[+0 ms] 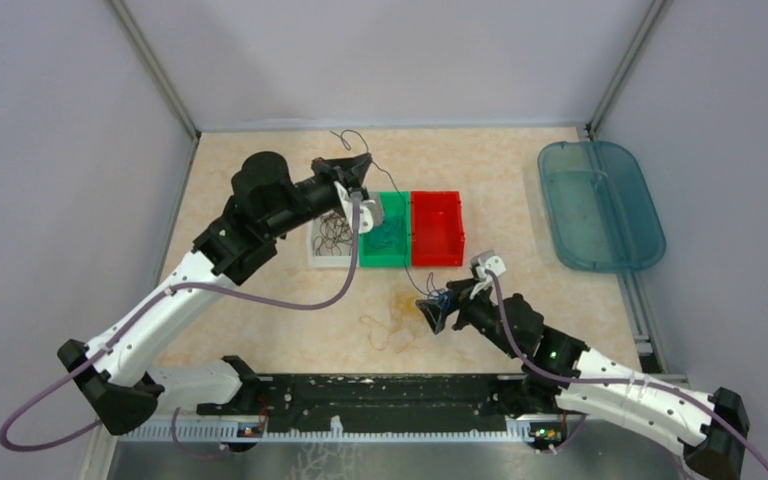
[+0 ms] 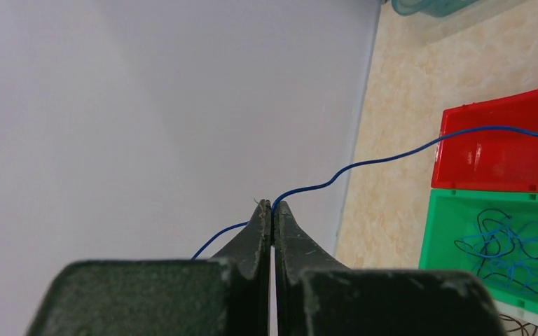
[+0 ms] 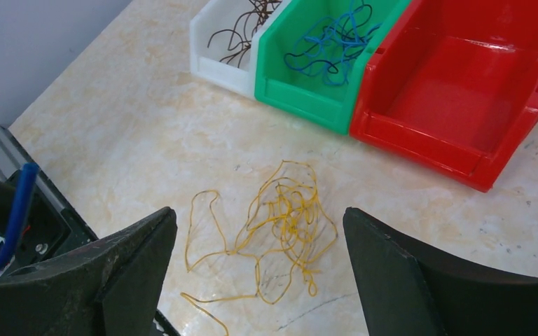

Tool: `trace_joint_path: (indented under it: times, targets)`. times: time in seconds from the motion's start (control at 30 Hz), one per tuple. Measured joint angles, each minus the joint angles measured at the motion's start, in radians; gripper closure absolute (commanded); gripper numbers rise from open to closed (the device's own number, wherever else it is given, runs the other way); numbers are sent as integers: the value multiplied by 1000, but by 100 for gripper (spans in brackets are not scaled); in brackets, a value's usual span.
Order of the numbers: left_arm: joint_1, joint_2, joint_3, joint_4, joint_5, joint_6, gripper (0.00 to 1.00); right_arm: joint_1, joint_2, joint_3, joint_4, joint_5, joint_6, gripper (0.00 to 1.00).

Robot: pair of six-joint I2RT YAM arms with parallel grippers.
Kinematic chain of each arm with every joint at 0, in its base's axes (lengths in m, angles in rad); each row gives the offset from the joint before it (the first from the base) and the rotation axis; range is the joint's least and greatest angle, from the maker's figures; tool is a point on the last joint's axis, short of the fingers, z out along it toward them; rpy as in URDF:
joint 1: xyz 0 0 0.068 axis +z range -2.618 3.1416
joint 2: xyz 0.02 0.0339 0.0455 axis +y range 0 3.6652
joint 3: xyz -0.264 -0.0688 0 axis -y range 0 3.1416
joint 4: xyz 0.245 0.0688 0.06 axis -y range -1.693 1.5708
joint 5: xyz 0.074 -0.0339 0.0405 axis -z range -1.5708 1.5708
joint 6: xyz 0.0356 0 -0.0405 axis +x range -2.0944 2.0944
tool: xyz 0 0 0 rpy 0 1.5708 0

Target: Untangle the cables

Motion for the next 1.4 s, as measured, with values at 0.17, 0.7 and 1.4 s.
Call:
trace_joint_path:
  times: [0.17, 0.7, 1.4]
  targets:
    - [66, 4, 0, 50, -1, -95, 100, 0, 42, 39, -24, 16, 0, 11]
    - [193, 23, 6, 237, 6, -280, 100, 0, 151, 59, -84, 119, 10, 13]
    - [236, 121, -207, 262, 9, -254, 100, 0, 19, 125, -190, 212, 34, 14]
